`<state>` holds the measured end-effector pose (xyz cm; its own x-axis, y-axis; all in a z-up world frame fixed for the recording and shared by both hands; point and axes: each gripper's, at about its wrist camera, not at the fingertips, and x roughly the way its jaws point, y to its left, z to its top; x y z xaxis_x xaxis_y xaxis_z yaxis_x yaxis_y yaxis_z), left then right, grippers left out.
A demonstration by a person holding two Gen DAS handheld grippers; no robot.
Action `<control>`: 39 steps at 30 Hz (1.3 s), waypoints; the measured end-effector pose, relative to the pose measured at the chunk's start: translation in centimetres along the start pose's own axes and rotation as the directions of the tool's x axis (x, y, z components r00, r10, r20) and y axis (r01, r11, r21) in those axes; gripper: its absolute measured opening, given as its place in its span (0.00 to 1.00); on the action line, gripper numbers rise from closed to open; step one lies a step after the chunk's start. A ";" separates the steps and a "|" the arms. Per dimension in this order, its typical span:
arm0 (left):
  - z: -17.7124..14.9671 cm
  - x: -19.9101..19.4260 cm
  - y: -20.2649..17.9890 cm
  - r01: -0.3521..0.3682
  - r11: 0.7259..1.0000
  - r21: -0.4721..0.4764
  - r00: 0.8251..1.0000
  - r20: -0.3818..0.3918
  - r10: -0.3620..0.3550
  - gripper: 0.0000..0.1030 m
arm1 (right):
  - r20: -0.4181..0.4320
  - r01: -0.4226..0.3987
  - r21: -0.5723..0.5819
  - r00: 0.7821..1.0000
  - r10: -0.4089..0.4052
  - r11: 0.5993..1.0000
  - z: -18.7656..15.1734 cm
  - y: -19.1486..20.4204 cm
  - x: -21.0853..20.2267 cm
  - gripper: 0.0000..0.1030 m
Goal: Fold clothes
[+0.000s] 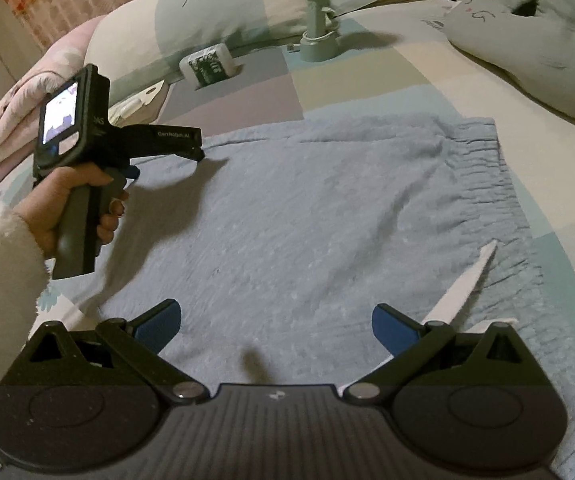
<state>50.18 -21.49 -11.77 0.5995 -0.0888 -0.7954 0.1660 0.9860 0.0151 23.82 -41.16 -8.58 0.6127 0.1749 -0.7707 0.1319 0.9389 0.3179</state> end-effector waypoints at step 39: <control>-3.4 -16.8 6.8 0.080 0.995 0.063 0.996 0.044 -0.083 0.99 | 0.084 -0.035 0.034 0.996 0.032 0.999 0.5 -0.8 -3.0 1.00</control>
<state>38.57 -12.81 -0.31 0.6176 -0.1762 -0.7665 0.2621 0.9650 -0.0107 22.25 -42.55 -6.28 0.6801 0.1795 -0.7108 0.1369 0.9214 0.3637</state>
